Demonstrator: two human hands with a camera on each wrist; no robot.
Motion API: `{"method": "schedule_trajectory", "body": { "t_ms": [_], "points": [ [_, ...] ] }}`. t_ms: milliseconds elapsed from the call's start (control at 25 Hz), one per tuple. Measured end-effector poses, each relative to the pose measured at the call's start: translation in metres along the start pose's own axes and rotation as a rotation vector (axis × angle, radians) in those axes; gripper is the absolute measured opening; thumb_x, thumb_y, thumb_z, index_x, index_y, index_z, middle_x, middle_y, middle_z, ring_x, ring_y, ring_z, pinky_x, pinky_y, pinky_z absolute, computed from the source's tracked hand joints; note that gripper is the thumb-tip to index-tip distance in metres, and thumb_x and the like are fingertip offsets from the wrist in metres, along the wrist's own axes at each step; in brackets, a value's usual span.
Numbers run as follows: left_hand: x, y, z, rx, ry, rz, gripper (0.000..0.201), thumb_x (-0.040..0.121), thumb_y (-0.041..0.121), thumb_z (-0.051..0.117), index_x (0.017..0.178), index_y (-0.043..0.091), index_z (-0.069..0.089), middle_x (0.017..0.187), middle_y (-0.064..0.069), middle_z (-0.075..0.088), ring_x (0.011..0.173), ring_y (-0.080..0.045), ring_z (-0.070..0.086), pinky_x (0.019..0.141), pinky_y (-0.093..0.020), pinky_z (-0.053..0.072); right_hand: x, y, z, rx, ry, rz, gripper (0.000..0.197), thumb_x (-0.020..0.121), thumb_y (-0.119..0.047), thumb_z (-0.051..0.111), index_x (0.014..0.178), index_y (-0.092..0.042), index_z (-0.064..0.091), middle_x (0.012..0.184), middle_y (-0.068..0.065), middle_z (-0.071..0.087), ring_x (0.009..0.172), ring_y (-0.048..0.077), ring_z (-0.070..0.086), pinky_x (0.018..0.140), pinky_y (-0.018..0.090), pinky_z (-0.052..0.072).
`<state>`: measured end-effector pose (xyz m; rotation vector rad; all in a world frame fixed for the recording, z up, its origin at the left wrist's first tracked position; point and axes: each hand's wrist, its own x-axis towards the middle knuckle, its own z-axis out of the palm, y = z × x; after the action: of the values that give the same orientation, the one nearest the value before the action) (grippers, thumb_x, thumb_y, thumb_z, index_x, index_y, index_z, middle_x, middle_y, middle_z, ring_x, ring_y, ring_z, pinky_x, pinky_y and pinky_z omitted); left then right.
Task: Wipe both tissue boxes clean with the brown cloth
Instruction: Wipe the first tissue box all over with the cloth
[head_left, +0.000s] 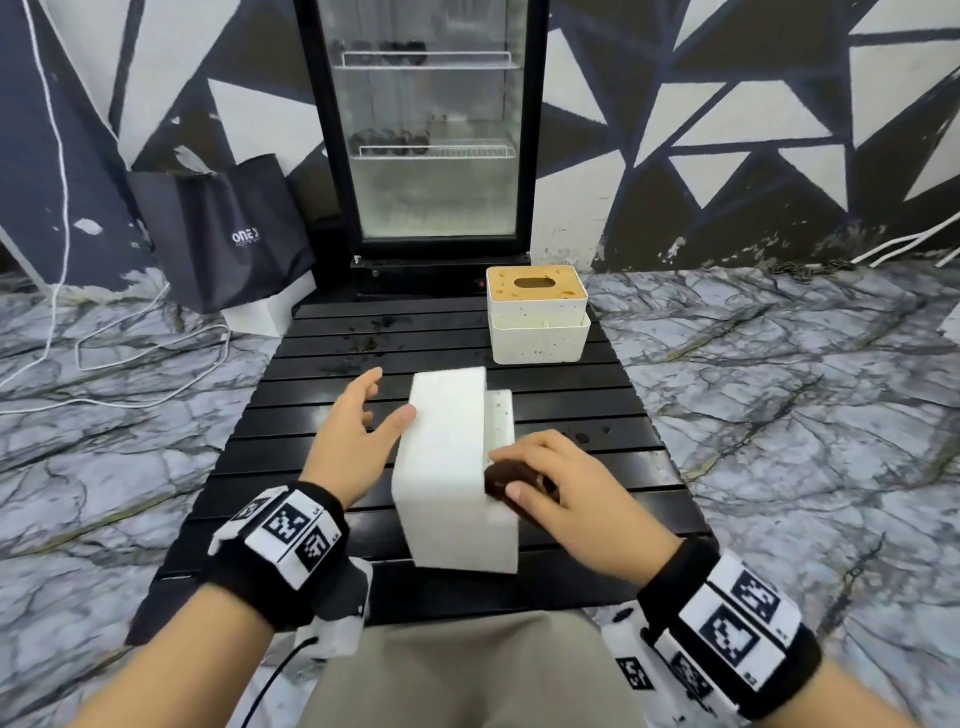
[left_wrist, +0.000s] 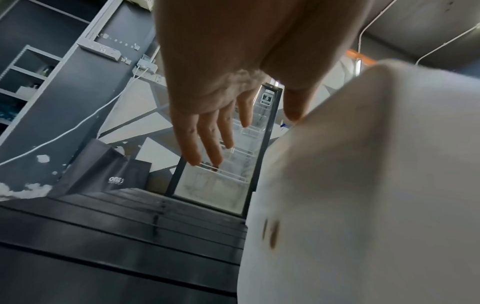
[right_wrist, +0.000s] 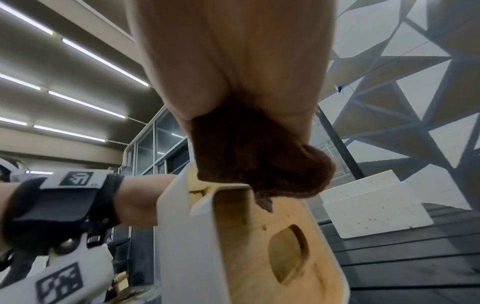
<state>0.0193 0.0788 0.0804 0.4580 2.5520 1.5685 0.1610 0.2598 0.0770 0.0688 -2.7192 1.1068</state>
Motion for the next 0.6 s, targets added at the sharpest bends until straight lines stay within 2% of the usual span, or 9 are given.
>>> {"method": "schedule_trajectory", "body": {
  "t_ms": [80,160,280,360,440,520,600],
  "points": [
    [-0.007,0.011,0.006,0.051,-0.021,0.017,0.064,0.088,0.04,0.058,0.144,0.028,0.029,0.148,0.003,0.037,0.127,-0.019,0.044,0.099,-0.029,0.034,0.002,-0.001,0.0,0.031,0.068,0.009,0.032,0.089,-0.019,0.055,0.121,-0.026,0.055,0.112,-0.008,0.047,0.101,0.002,0.047,0.085,-0.001,0.028],
    [-0.016,0.018,0.013,0.164,-0.094,0.062,0.075,0.083,0.05,0.06,0.146,0.029,0.025,0.15,0.006,0.031,0.132,-0.018,0.038,0.102,-0.03,0.031,0.009,0.003,-0.005,0.049,0.204,0.042,0.03,0.088,-0.018,0.057,0.116,-0.027,0.055,0.11,-0.008,0.049,0.097,0.003,0.048,0.081,-0.001,0.031],
    [-0.025,0.024,0.019,0.291,-0.188,0.136,0.092,0.072,0.061,0.067,0.146,0.032,0.02,0.151,0.012,0.027,0.137,-0.009,0.028,0.101,-0.025,0.027,0.023,0.012,-0.004,0.038,0.32,0.093,0.021,0.084,-0.016,0.06,0.099,-0.027,0.051,0.101,-0.007,0.054,0.089,0.005,0.05,0.073,0.008,0.036],
    [-0.027,0.03,0.02,0.307,-0.205,0.139,0.089,0.073,0.059,0.068,0.145,0.033,0.024,0.138,0.023,0.034,0.135,-0.007,0.03,0.097,-0.023,0.028,0.031,0.018,0.003,0.016,0.35,0.081,0.019,0.082,-0.014,0.063,0.096,-0.022,0.053,0.099,-0.006,0.053,0.092,0.009,0.05,0.078,0.018,0.038],
    [-0.029,0.035,0.02,0.312,-0.204,0.127,0.074,0.078,0.049,0.068,0.14,0.032,0.032,0.113,0.026,0.038,0.128,-0.009,0.038,0.088,-0.021,0.027,0.036,0.024,0.011,0.002,0.389,0.056,0.021,0.08,-0.012,0.064,0.099,-0.019,0.058,0.103,-0.008,0.05,0.1,0.014,0.05,0.086,0.024,0.041],
    [-0.029,0.038,0.021,0.314,-0.193,0.099,0.067,0.079,0.047,0.068,0.136,0.029,0.038,0.11,0.02,0.043,0.123,-0.013,0.043,0.084,-0.021,0.028,0.038,0.028,0.019,0.005,0.422,0.046,0.024,0.081,-0.013,0.064,0.104,-0.017,0.061,0.107,-0.009,0.05,0.107,0.015,0.048,0.093,0.021,0.038],
    [-0.025,0.038,0.023,0.311,-0.176,0.068,0.069,0.075,0.057,0.066,0.13,0.023,0.043,0.113,0.015,0.05,0.117,-0.016,0.047,0.081,-0.025,0.032,0.036,0.028,0.029,-0.011,0.438,0.007,0.029,0.083,-0.015,0.06,0.112,-0.015,0.06,0.115,-0.006,0.052,0.114,0.011,0.043,0.099,0.011,0.027]
  ]
}}
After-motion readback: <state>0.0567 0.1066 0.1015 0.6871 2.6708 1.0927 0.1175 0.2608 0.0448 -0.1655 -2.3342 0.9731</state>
